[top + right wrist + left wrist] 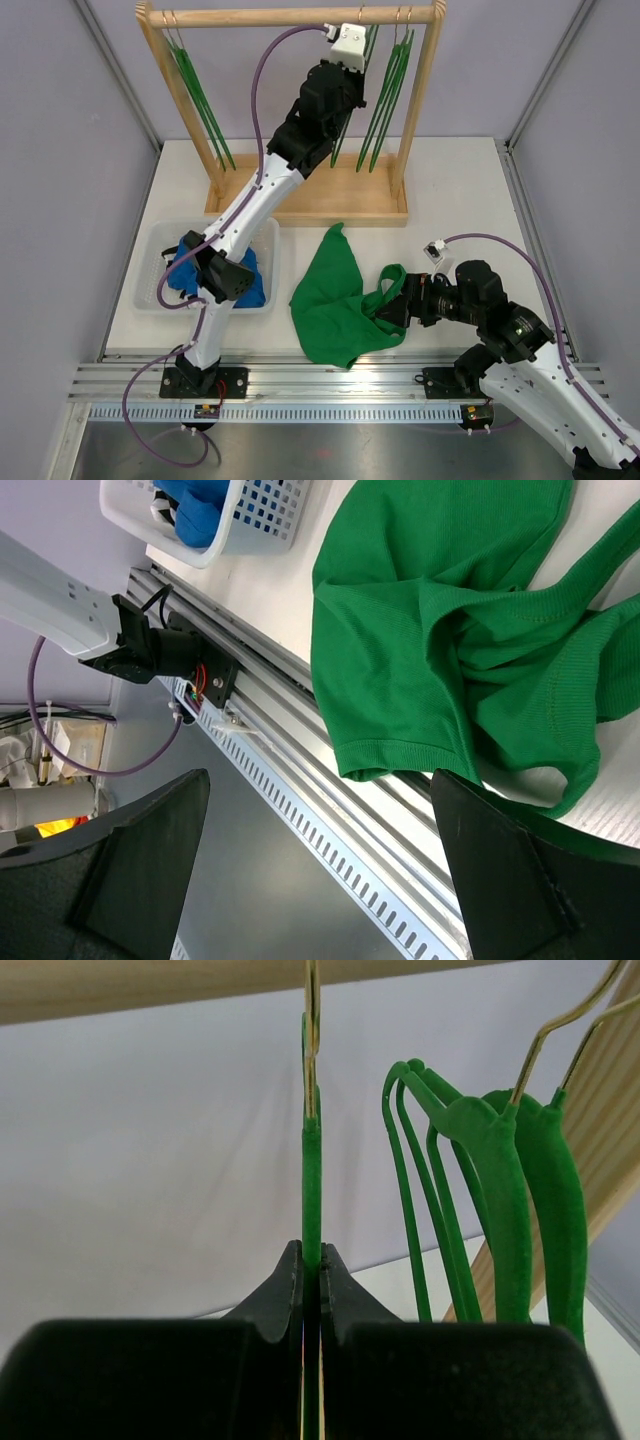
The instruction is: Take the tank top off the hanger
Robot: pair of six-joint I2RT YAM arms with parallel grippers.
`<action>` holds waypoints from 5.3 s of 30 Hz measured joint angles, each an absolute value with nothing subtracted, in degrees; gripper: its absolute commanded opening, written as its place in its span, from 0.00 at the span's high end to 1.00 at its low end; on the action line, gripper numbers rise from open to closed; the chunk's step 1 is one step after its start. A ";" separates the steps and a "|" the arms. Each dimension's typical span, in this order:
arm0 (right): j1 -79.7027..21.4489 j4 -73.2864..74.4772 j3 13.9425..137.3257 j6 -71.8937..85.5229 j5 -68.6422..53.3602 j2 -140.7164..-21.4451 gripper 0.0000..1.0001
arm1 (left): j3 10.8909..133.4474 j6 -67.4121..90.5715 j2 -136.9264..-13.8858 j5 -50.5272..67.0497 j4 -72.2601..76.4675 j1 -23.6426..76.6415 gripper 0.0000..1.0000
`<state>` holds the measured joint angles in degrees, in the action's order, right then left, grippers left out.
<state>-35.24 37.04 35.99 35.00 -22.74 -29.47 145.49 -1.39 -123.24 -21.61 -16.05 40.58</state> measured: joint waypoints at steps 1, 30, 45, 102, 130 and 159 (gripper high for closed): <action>-35.24 37.04 35.99 35.07 -22.90 -29.47 0.00 | 145.49 -1.30 -123.33 -21.58 -16.10 40.49 1.00; -38.26 22.22 36.91 30.55 -12.86 -62.39 0.01 | 103.74 13.50 -75.11 -16.47 -24.71 40.25 0.01; -58.46 26.37 53.45 31.40 12.82 -94.50 0.14 | 68.99 28.40 -46.44 -21.52 -46.98 40.25 0.01; -68.95 39.27 141.14 4.60 8.32 -126.89 1.00 | 50.00 25.04 -5.98 -51.29 -44.21 23.53 0.01; -68.20 11.55 113.12 19.62 -3.88 -136.44 0.33 | 51.35 25.26 -7.88 -50.46 -45.65 23.51 0.01; -68.20 41.80 72.49 30.65 39.07 -65.12 0.01 | 69.56 19.09 -23.49 -27.68 -68.84 23.51 0.01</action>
